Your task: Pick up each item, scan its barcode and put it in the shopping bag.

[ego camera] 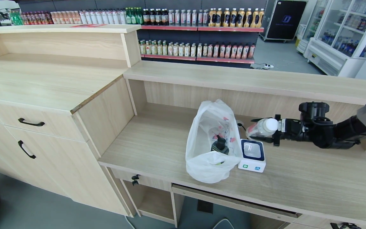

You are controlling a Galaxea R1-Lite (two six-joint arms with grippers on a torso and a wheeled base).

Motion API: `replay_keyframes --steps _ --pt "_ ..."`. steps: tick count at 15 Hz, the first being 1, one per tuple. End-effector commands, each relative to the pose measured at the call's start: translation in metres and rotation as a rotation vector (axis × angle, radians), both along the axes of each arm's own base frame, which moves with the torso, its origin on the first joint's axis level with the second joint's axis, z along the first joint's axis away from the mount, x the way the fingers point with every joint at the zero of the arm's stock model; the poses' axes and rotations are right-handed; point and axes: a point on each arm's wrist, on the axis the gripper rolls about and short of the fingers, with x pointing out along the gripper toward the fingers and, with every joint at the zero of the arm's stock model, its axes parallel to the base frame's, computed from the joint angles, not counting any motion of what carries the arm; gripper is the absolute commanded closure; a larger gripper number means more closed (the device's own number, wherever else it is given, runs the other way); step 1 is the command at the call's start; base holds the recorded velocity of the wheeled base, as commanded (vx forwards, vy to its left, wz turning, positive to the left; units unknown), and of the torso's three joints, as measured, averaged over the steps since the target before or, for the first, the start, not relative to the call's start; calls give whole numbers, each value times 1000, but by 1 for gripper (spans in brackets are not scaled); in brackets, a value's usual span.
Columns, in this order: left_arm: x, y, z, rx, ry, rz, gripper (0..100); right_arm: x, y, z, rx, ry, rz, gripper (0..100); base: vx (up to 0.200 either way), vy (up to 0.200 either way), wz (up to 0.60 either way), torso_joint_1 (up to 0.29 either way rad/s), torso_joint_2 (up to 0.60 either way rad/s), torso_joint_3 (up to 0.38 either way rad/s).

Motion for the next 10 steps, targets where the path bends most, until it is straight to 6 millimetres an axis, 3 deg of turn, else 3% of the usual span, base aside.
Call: replay_keyframes --steps 1,3,4,7,10 --pt "0 0 0 0 1 1 0 -2 -1 9 1 -12 -3 100 0 0 0 0 0 0" --pt "0 0 0 0 1 1 0 -10 -3 32 22 -6 -20 100 0 0 0 0 0 0" --pt "0 0 0 0 1 1 0 -24 -5 59 64 45 -56 100 0 0 0 0 0 0" --pt "0 0 0 0 1 1 0 -68 -10 105 186 231 -233 100 0 0 0 0 0 0" --pt "0 0 0 0 -1 1 0 -111 -14 126 356 428 -474 100 0 0 0 0 0 0"
